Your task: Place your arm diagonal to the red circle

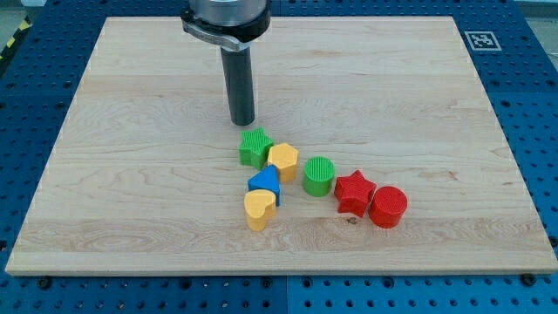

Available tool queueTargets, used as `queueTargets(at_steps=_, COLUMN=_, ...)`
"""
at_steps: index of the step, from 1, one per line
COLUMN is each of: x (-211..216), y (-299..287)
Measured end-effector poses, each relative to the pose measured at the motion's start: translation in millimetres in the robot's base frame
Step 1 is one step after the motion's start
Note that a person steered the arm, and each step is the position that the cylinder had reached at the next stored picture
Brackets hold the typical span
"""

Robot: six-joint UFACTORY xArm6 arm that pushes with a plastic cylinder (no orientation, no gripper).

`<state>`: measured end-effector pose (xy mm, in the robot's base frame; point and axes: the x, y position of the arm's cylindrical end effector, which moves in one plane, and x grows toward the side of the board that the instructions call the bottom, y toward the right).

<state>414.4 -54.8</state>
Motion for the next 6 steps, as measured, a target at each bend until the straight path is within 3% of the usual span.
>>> queueTargets(at_steps=1, x=-16, y=51)
queueTargets(at_steps=3, x=-2, y=202)
queueTargets(at_steps=6, x=54, y=259)
